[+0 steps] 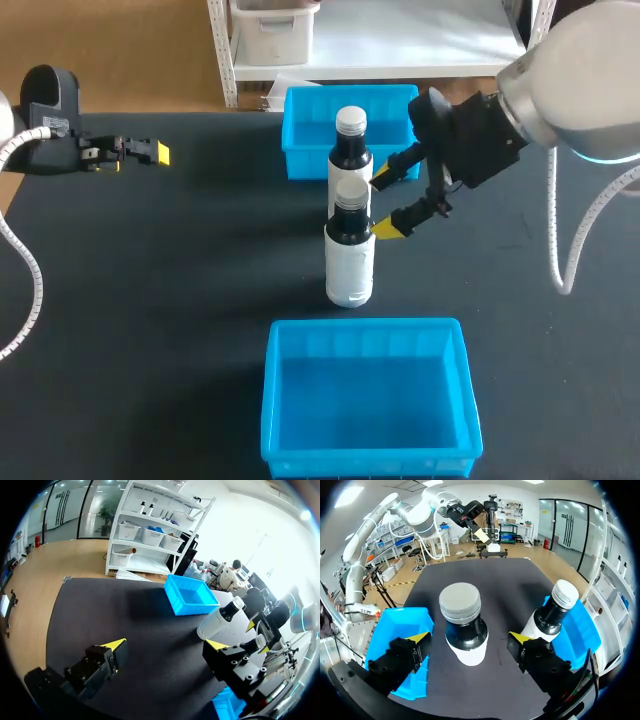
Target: Pick up the bottle, and place it in the far bin if it is heavy, or in the near bin if it is light.
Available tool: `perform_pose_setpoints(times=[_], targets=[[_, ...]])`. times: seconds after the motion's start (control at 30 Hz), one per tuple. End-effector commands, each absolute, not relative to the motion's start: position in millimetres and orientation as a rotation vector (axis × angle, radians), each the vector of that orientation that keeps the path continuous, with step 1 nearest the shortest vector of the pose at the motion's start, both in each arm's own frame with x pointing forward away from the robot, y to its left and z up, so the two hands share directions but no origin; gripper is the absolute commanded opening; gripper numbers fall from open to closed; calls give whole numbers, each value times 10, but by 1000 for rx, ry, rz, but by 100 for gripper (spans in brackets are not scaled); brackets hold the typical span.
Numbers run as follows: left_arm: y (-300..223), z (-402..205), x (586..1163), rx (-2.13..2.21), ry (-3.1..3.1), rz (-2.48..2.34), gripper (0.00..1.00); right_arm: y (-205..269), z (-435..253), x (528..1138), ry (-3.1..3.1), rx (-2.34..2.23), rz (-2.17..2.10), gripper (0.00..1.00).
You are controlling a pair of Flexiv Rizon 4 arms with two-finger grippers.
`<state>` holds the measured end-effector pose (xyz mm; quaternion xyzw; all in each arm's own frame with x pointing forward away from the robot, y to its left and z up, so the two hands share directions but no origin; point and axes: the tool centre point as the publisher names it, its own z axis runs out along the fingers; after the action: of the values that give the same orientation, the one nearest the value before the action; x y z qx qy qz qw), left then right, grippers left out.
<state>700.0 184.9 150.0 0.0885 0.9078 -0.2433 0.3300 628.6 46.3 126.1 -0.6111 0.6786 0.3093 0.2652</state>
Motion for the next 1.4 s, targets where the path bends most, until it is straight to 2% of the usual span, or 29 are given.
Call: perform_pose_setpoints(times=[0.03, 0.87, 1.4], targets=[[1849, 1500, 7000, 231, 2374, -636, 100, 532, 1219, 6322, 1824, -1644, 855, 100], [1849, 1500, 7000, 231, 2374, -636, 100, 842, 1171, 6289, 1772, -1622, 926, 100], [1849, 1500, 7000, 231, 2374, -636, 100, 874, 1167, 6262, 1767, -1617, 932, 100]])
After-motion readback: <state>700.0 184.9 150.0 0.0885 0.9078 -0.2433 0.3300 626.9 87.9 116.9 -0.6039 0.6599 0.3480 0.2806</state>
